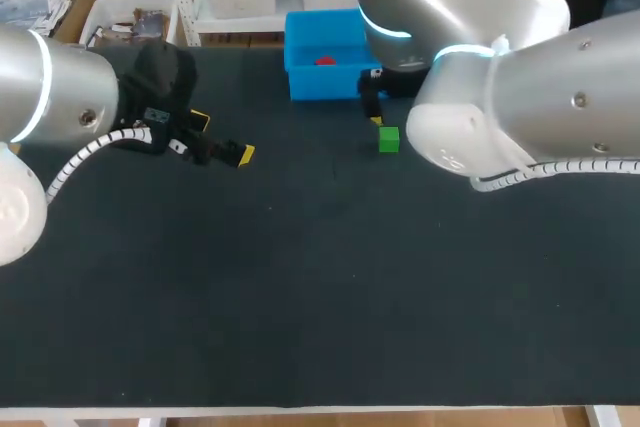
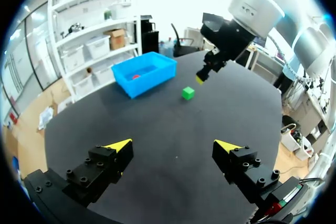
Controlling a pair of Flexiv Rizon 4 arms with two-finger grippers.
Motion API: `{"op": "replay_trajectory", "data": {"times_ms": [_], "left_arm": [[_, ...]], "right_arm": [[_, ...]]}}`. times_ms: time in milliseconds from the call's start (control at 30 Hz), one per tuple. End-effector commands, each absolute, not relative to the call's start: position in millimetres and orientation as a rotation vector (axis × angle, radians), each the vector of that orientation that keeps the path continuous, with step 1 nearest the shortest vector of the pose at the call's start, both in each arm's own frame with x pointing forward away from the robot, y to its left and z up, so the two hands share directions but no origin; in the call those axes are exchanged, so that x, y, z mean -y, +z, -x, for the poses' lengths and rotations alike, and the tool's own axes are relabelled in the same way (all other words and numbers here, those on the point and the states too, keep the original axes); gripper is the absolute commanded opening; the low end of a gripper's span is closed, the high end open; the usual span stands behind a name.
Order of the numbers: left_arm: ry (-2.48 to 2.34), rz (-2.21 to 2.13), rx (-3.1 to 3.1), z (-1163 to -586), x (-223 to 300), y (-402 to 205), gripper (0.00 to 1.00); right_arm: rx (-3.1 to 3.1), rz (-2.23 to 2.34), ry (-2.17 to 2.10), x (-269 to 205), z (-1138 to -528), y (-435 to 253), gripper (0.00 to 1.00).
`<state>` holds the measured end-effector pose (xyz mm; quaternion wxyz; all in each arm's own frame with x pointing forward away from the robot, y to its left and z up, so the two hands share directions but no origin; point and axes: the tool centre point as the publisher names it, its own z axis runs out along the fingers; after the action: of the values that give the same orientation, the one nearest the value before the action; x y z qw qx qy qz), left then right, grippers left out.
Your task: Use the left arm to pick the red cube and place it into the blue plastic box first, then use the right arm to grasp the green cube and put it into the same blue plastic box after the first action is fully finished.
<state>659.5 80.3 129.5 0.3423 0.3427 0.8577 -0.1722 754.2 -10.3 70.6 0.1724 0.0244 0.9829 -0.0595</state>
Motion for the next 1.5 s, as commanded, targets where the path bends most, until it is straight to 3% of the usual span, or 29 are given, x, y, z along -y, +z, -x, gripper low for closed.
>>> {"op": "replay_trajectory", "data": {"times_ms": [33, 600, 1500], "left_arm": [[-0.457, -0.894, -2.224, -660, -82, 129, 1.0], [-0.457, -0.894, -2.224, -660, -82, 129, 1.0], [-0.457, -0.894, -2.224, -660, -82, 129, 1.0]], "right_arm": [[-2.801, -0.097, -0.092, 12, -752, 63, 1.0], [-2.816, -0.068, 0.002, 0, -754, 34, 1.0], [-2.788, 0.013, -0.025, -5, -811, -20, 1.0]]}}
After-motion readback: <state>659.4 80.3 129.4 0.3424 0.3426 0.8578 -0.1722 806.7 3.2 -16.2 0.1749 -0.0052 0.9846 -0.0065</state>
